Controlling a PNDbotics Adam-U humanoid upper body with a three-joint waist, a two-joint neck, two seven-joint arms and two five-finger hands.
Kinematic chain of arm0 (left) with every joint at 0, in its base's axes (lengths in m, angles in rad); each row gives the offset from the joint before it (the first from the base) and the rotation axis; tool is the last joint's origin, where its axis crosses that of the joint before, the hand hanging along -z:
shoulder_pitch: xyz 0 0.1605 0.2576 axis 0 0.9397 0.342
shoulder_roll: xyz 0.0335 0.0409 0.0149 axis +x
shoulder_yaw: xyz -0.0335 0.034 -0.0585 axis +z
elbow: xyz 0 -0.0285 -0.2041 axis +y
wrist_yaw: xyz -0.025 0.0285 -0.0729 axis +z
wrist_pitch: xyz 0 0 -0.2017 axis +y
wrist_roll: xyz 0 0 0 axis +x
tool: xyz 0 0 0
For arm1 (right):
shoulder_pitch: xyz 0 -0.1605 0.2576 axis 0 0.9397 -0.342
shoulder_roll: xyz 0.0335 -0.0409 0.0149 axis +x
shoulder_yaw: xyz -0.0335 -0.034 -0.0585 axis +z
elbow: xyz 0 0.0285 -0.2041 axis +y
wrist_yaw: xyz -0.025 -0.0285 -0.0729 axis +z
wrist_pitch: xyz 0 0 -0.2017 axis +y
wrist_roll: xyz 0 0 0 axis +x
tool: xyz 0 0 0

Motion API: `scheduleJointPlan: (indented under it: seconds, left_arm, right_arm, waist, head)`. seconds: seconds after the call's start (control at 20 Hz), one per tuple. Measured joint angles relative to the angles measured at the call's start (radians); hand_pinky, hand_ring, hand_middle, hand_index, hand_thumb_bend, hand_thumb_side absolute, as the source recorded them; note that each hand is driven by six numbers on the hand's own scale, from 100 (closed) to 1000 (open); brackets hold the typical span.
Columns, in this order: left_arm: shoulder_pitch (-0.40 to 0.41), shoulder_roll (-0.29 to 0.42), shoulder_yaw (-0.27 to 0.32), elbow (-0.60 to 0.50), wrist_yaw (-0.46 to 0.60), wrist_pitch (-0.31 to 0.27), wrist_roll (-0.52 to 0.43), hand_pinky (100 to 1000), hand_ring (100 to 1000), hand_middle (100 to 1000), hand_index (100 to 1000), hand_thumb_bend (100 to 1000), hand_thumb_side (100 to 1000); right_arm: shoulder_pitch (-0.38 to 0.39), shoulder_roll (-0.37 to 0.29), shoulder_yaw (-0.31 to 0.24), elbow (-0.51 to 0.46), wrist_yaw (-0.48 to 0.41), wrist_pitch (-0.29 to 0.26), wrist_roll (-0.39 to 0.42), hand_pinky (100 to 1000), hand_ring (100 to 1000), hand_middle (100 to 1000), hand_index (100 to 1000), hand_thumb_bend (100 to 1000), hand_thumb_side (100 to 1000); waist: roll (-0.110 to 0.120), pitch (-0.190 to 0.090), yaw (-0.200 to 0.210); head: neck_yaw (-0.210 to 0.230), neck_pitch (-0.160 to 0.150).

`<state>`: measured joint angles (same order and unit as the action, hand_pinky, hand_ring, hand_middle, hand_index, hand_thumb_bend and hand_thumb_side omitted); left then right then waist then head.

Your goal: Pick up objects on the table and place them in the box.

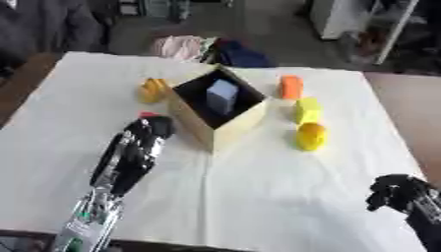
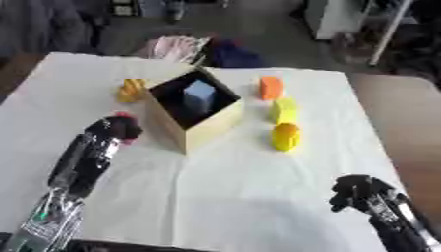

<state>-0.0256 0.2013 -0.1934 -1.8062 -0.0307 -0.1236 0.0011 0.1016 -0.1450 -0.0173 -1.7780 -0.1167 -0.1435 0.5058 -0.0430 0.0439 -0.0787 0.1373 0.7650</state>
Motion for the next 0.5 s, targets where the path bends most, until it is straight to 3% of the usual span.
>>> scheduleJointPlan:
  seconds: [0.5]
  left_arm:
    - [0.0, 0.0, 0.0, 0.006, -0.006, 0.005, -0.008, 778, 711, 607, 734, 100, 642]
  right_arm:
    - [0.0, 0.0, 0.002, 0.003, 0.001, 0.003, 0.005, 531, 568, 595, 702, 100, 734]
  waist:
    - [0.0, 0.0, 0.002]
  head:
    - [-0.001, 0.0]
